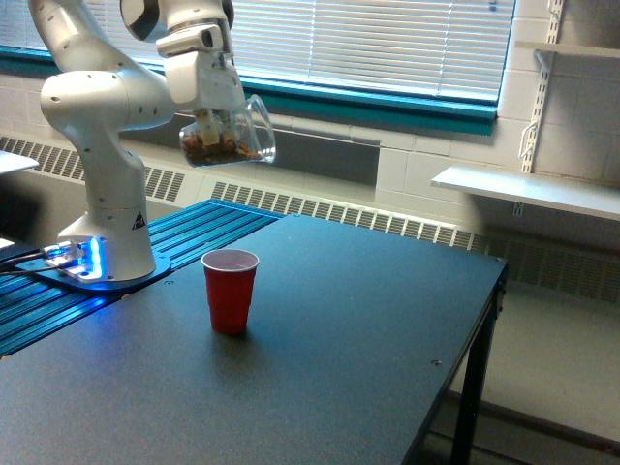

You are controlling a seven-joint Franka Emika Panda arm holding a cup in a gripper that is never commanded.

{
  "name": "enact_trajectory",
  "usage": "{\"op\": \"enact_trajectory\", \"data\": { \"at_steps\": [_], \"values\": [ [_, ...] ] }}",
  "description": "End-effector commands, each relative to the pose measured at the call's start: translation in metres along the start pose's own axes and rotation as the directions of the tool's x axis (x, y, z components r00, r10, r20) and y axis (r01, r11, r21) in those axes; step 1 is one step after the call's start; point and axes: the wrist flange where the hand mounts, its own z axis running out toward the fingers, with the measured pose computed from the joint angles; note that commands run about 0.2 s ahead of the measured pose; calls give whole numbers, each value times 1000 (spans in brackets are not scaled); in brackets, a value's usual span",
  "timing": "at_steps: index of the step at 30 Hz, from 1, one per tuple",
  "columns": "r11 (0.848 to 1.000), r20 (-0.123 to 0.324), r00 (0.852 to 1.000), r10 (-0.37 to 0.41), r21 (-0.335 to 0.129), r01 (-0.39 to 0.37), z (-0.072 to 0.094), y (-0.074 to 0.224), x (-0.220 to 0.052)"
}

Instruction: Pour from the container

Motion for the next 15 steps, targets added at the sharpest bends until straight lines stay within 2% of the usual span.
{"op": "enact_trajectory", "data": {
  "at_steps": [1, 8, 15],
  "values": [
    [999, 31, 999, -40, -20, 40, 7, 10, -14],
    [998, 57, 997, -52, -38, 55, 15, 16, -27],
    [997, 77, 996, -52, -49, 56, 13, 22, -31]
  ]
}}
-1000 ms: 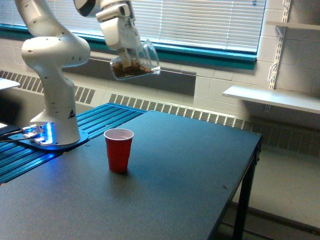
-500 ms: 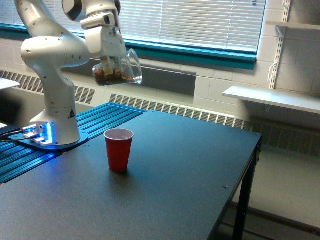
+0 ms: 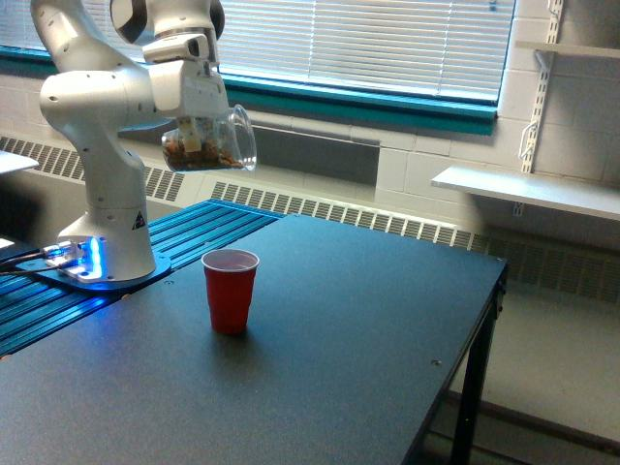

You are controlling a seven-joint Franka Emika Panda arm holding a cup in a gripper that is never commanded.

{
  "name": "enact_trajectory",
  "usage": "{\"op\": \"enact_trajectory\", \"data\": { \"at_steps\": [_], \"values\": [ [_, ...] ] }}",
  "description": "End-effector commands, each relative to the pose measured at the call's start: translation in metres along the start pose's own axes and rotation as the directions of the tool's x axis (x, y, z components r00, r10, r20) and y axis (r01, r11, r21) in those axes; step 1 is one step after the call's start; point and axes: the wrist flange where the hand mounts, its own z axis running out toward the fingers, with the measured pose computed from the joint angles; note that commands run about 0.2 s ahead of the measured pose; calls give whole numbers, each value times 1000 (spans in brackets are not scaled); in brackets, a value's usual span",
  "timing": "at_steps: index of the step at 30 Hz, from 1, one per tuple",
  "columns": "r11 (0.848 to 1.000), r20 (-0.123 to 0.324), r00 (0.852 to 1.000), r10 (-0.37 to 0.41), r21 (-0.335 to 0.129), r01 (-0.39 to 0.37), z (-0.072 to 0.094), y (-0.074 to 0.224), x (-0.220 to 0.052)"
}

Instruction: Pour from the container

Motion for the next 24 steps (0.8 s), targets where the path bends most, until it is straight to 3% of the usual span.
{"op": "enact_trajectory", "data": {
  "at_steps": [1, 24],
  "values": [
    [999, 38, 999, -26, -20, 27, 9, 7, -12],
    [995, 74, 997, -25, -89, 32, 10, 13, -18]
  ]
}}
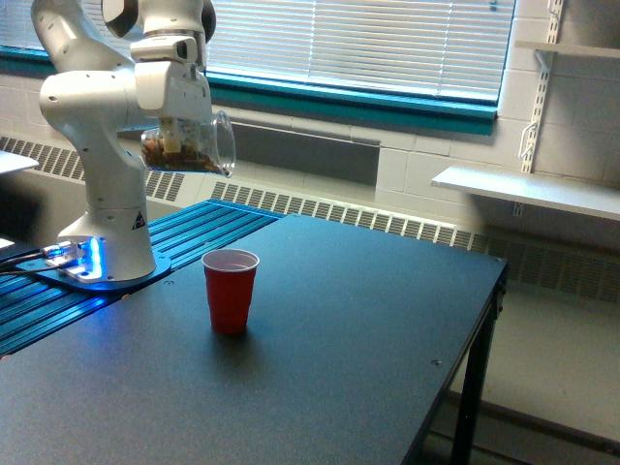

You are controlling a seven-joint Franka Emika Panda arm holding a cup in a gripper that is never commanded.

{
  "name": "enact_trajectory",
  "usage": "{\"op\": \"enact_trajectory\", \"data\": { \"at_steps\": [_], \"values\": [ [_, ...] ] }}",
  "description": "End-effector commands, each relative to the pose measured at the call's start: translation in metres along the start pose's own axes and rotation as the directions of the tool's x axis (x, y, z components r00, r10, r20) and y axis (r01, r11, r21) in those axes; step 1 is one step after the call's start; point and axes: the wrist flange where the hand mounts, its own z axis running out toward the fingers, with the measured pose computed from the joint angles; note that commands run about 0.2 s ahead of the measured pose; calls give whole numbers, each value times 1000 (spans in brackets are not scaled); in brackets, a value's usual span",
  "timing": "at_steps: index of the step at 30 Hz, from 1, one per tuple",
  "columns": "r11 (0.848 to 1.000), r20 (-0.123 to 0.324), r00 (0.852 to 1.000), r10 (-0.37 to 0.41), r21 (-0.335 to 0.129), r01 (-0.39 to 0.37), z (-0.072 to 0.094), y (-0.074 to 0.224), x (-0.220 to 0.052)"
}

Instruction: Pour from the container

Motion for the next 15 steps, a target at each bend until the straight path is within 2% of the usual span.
{"op": "enact_trajectory", "data": {
  "at_steps": [1, 15],
  "values": [
    [1000, 30, 1000, 5, -8, -4, 11, -5, -10],
    [998, 48, 998, -41, -42, 43, 12, -22, -15]
  ]
}}
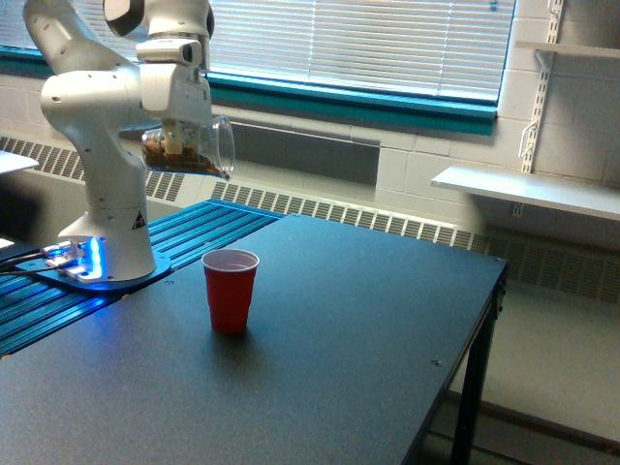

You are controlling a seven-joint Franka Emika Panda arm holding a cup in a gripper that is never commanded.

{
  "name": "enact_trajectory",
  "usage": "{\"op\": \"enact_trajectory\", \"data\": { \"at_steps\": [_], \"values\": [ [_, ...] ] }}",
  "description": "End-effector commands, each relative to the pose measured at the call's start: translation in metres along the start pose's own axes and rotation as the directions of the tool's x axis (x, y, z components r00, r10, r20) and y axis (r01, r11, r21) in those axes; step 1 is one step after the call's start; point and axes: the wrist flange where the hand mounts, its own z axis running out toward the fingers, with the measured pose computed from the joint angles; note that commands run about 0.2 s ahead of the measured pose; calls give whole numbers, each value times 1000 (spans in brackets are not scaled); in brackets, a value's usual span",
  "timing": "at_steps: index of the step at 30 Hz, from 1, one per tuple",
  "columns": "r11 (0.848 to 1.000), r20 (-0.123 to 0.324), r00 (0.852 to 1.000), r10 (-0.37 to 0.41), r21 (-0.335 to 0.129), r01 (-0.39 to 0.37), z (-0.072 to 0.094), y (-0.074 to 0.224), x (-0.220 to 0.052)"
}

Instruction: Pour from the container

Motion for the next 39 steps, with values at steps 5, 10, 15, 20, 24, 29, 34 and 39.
{"op": "enact_trajectory", "data": {
  "at_steps": [5, 10, 15, 20, 24, 29, 34, 39],
  "values": [
    [1000, 32, 999, -15, -14, 15, 10, -17, -12],
    [1000, 41, 999, -13, -22, 14, 11, -14, -14],
    [999, 51, 999, 8, -32, -7, 13, -5, -15],
    [998, 54, 998, 27, -55, -24, 15, 2, -16],
    [998, 62, 997, 34, -63, -30, 18, 3, -18],
    [997, 72, 997, 21, -82, -15, 21, -2, -20],
    [995, 80, 997, 12, -96, -5, 25, -10, -21],
    [994, 90, 996, -10, -104, 19, 29, -18, -22]
  ]
}}
